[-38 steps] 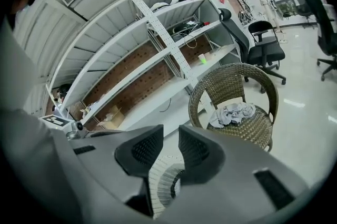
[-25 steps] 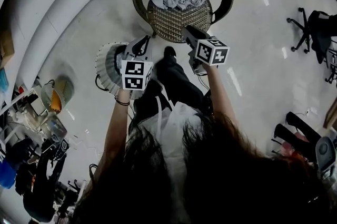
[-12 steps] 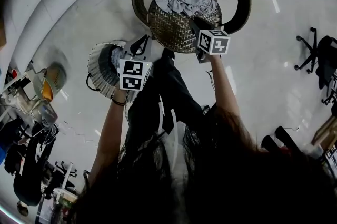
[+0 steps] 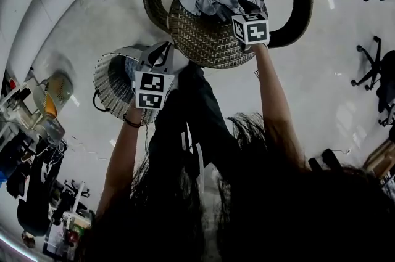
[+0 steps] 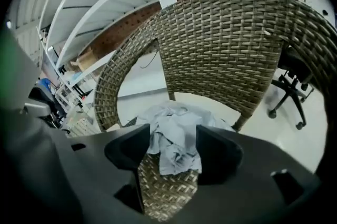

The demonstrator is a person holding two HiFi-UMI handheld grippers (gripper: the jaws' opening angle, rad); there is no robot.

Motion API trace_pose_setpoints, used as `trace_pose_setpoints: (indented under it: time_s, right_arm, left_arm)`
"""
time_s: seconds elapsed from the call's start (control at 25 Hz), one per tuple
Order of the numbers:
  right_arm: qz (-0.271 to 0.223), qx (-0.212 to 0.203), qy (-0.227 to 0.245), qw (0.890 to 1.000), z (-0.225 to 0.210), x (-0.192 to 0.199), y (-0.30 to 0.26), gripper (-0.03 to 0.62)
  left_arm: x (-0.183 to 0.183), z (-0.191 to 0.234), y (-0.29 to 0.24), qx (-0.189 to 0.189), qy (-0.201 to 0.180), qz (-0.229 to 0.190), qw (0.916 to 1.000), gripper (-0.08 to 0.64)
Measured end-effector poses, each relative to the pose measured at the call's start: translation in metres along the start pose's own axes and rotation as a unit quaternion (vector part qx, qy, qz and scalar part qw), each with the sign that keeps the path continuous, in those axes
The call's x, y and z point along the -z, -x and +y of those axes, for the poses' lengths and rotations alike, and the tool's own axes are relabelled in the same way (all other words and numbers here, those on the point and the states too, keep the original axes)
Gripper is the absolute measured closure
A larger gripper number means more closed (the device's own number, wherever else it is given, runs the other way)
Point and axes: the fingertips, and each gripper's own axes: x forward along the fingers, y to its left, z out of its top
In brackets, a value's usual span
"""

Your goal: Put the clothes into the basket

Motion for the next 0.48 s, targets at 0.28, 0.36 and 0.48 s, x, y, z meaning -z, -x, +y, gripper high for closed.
trace_pose_setpoints:
  time_s: [0.28,0.36,0.48]
  right_arm:
    - [0.099,0.007,0.158,0.982,-0.007,0.030,-0.064,0.285]
    - [0.145,0.009,0.220,0.965,-0.009,0.052,-0.081,0.282]
    - [0.172,0.016,0.199,0.965,-0.019,0.067,-0.097,0.283]
  left_arm:
    - [0.018,0.009,-0.032,0.001,-0.009,0.028,0.9996,0.531]
    - [0.016,0.010,-0.038,0.003,-0.012,0.030,0.9995,0.531]
    - [0.017,0.013,-0.044,0.004,-0.015,0.032,0.9994,0.531]
